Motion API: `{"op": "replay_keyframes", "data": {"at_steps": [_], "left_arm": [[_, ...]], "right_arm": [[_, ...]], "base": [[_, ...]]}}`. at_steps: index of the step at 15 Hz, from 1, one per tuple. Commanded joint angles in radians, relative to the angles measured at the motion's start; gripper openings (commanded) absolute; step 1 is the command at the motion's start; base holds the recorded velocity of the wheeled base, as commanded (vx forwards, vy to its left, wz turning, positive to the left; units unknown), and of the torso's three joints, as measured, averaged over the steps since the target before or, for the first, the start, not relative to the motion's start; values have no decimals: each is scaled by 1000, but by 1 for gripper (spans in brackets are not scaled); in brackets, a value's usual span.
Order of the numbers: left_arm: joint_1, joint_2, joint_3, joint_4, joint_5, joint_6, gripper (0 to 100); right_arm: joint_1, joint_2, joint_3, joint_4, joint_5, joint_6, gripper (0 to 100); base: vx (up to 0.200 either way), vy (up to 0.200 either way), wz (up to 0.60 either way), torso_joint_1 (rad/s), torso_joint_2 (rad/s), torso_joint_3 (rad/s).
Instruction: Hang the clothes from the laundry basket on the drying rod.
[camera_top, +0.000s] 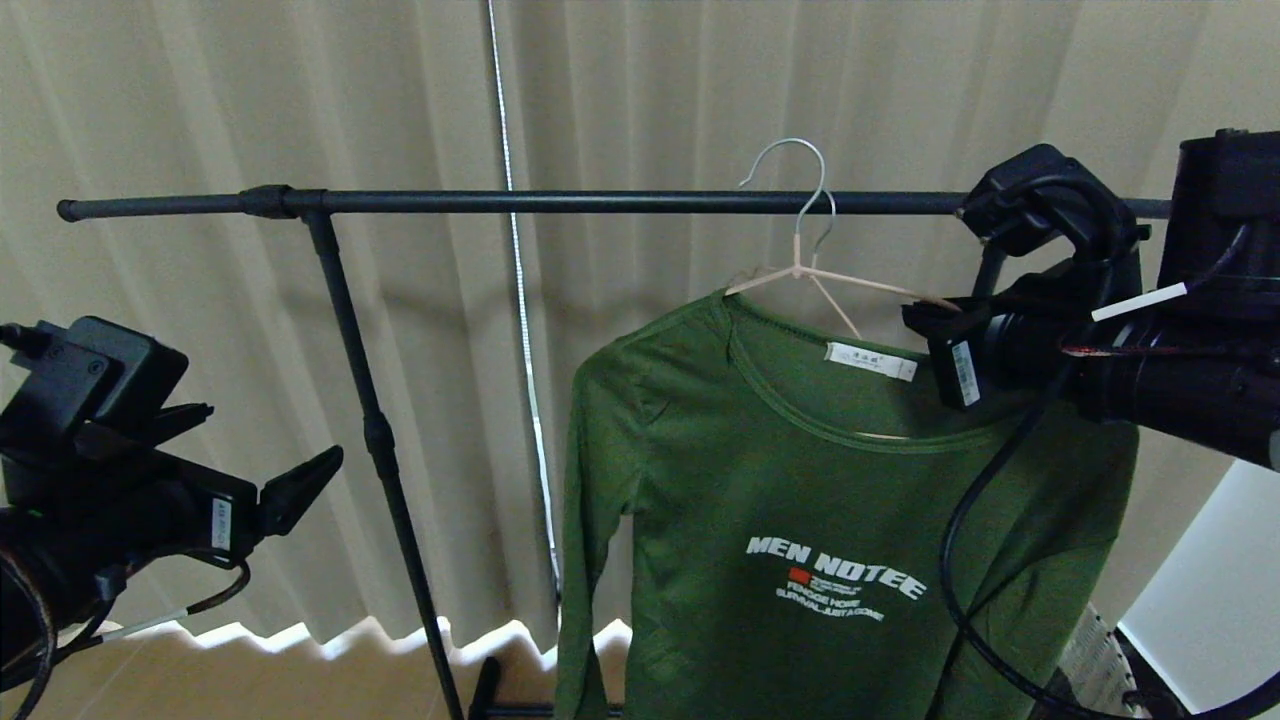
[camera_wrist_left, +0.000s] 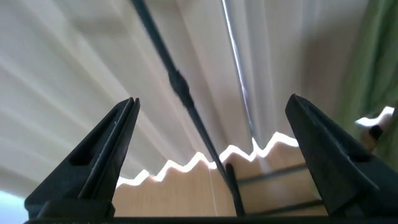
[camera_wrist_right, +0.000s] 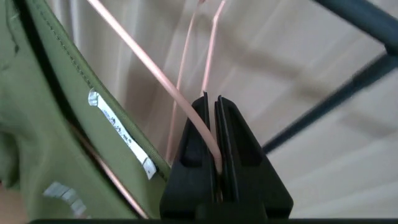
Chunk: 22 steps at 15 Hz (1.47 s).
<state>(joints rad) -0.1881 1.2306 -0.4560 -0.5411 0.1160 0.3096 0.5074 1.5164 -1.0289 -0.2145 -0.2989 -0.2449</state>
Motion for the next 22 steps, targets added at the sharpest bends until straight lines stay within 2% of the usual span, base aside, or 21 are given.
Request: {"op": "replay_keyframes", "data": {"at_steps": [1, 3, 7, 10, 16, 22], "left_arm": [[-7, 4, -3, 0, 1, -1, 100], [-28, -2, 3, -2, 1, -9, 100], [-145, -16, -36, -3, 1, -30, 100], [-148, -43, 8, 1, 1, -145, 100], [-148, -157, 80, 3, 1, -158, 100], [-145, -154, 77, 3, -1, -168, 100]], "right_arm": [[0, 5, -7, 0, 0, -1, 0], [0, 15, -19, 0, 0, 9, 0], [-12, 97, -118, 10, -3, 12, 0], [-38, 185, -198, 14, -63, 10, 0], [-60, 289, -289, 66, -140, 9, 0], [-50, 286, -292, 106, -155, 4, 0]], "base": [[200, 0, 0, 2, 2, -7], [100, 0, 0, 4, 1, 1], [0, 0, 0, 0, 0, 0], [0, 0, 0, 0, 0, 0], [0, 0, 0, 0, 0, 0], [0, 0, 0, 0, 0, 0]]}}
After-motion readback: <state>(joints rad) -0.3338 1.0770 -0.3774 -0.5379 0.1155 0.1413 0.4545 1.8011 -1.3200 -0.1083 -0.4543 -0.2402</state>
